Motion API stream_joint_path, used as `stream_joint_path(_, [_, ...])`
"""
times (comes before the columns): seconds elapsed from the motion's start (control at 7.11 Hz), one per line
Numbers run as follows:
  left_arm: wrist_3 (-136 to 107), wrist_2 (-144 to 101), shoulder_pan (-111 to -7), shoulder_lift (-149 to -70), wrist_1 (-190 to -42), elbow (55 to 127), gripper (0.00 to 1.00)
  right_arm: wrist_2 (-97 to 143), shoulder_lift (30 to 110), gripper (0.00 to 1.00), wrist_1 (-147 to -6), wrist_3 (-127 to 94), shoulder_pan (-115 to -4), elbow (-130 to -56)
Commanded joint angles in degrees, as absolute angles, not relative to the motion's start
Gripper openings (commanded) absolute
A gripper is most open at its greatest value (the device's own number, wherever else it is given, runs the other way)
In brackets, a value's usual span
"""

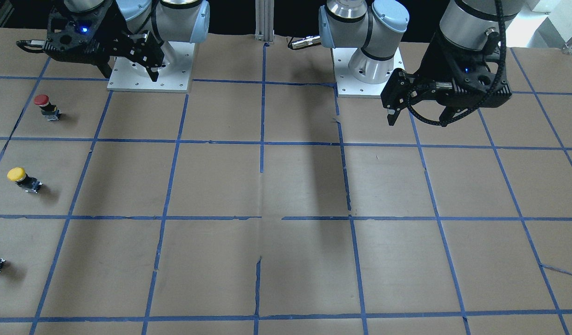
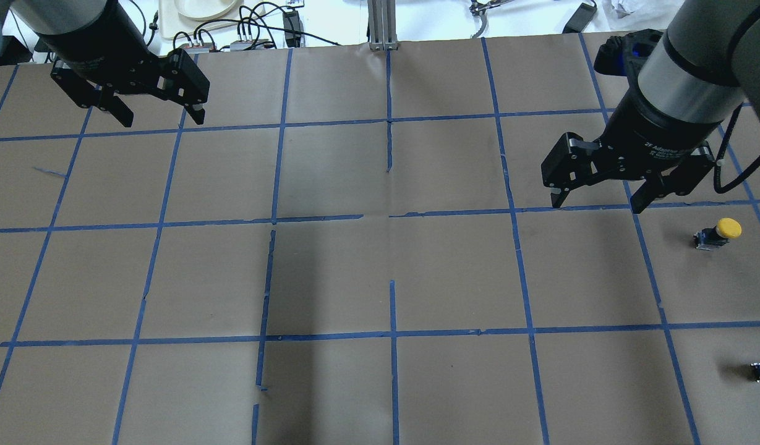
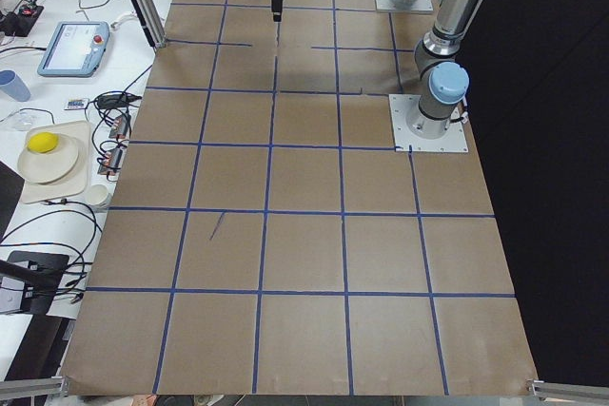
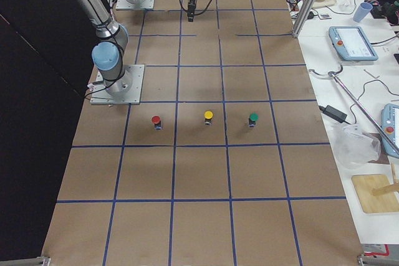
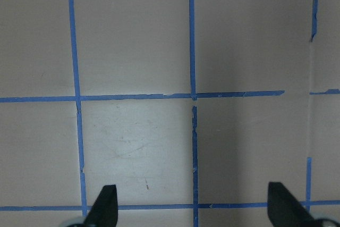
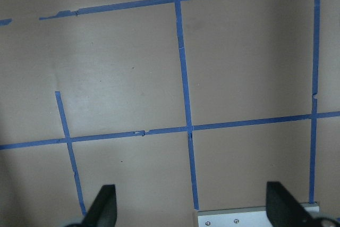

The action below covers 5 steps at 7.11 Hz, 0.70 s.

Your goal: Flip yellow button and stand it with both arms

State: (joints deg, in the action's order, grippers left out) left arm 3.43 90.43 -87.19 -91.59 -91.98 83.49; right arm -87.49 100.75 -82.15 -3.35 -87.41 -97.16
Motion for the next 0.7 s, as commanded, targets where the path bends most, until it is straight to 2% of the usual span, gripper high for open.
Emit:
stream_joint_path(0.0, [3.4,90.4,-87.2,-91.7,-91.9,83.5,0.99,-87.7,100.7,1.00,-81.9,-3.7,-87.5,-95.9])
stream_joint_path(0.56, [3.4,90.5,-87.2,-91.7,-91.9,83.4,0.99,-87.8,100.9,1.00,-81.6,-3.9,-87.5,-96.3])
